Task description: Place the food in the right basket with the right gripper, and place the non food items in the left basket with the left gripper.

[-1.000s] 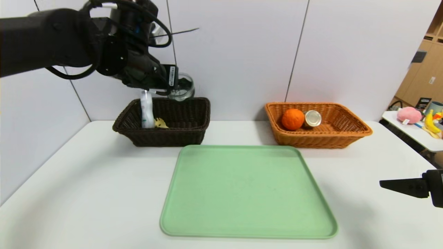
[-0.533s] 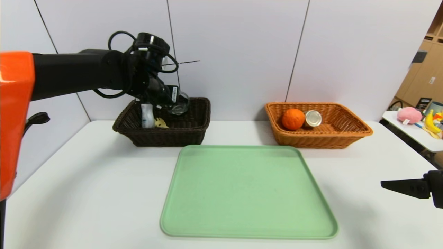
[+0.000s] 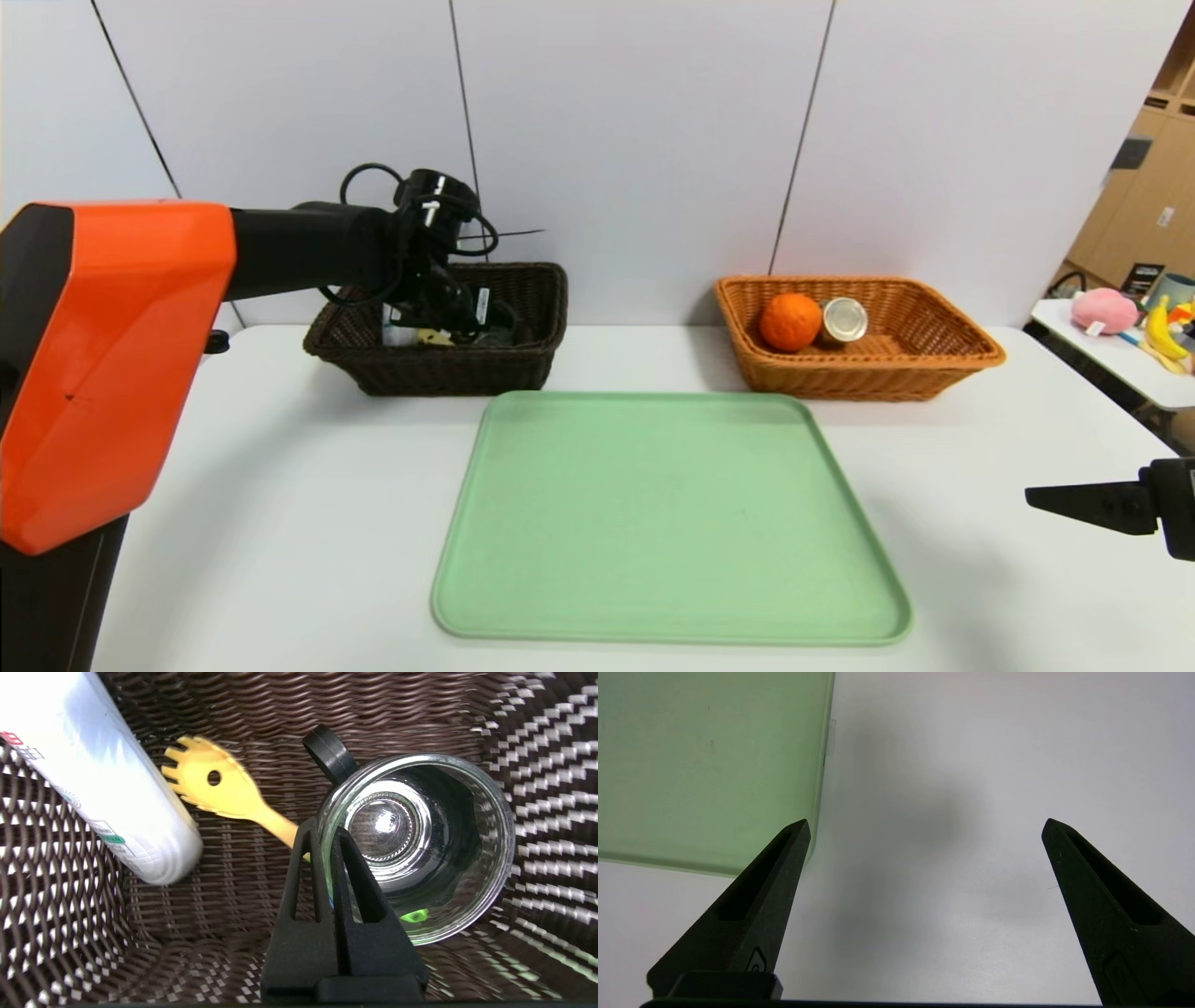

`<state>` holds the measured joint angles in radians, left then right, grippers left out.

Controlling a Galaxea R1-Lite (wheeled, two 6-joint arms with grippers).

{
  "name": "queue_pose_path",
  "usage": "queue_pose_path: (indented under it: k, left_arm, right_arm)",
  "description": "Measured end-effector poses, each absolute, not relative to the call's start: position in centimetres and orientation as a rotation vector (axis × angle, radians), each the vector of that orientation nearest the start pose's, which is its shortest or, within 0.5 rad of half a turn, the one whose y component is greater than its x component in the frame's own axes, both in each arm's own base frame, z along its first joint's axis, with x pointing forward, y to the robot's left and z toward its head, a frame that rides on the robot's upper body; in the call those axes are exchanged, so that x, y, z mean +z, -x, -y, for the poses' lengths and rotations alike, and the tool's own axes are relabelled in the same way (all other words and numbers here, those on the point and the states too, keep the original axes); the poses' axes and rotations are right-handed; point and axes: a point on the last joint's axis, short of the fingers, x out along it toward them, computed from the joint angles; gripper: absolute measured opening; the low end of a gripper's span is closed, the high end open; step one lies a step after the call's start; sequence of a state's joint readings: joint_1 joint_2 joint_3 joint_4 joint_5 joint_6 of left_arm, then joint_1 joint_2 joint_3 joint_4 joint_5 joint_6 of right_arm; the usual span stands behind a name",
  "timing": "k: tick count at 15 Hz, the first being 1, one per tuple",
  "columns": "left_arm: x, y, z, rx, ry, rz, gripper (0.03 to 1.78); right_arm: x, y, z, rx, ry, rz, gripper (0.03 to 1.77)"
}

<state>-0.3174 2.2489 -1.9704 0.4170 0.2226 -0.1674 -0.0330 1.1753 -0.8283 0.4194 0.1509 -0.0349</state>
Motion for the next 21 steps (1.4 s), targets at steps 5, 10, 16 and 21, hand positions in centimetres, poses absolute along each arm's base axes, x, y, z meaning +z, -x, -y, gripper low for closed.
queue_pose_path:
  k: [5,10,16,21]
  left_arm:
    - [19.2,-44.2,13.7,-0.035,0.012,-0.622,0.09]
    - [19.3,-44.2,13.5,-0.030,0.015,-0.617,0.36]
    - [21.5,-43.2,13.2,-0.025,0.032,-0.572,1.08]
    - [32.0,-33.5,11.3,-0.085,0.006,-0.394,1.38]
  right_arm:
    - [21.6,-14.9,0.0,0.132,-0.035,-0.770,1.71]
    - [21.6,-14.9,0.0,0.133,-0.034,-0.770,1.71]
    - [21.8,-14.8,0.0,0.118,-0.027,-0.760,1.71]
    - [23.8,-13.6,0.0,0.115,-0.020,-0.663,1.71]
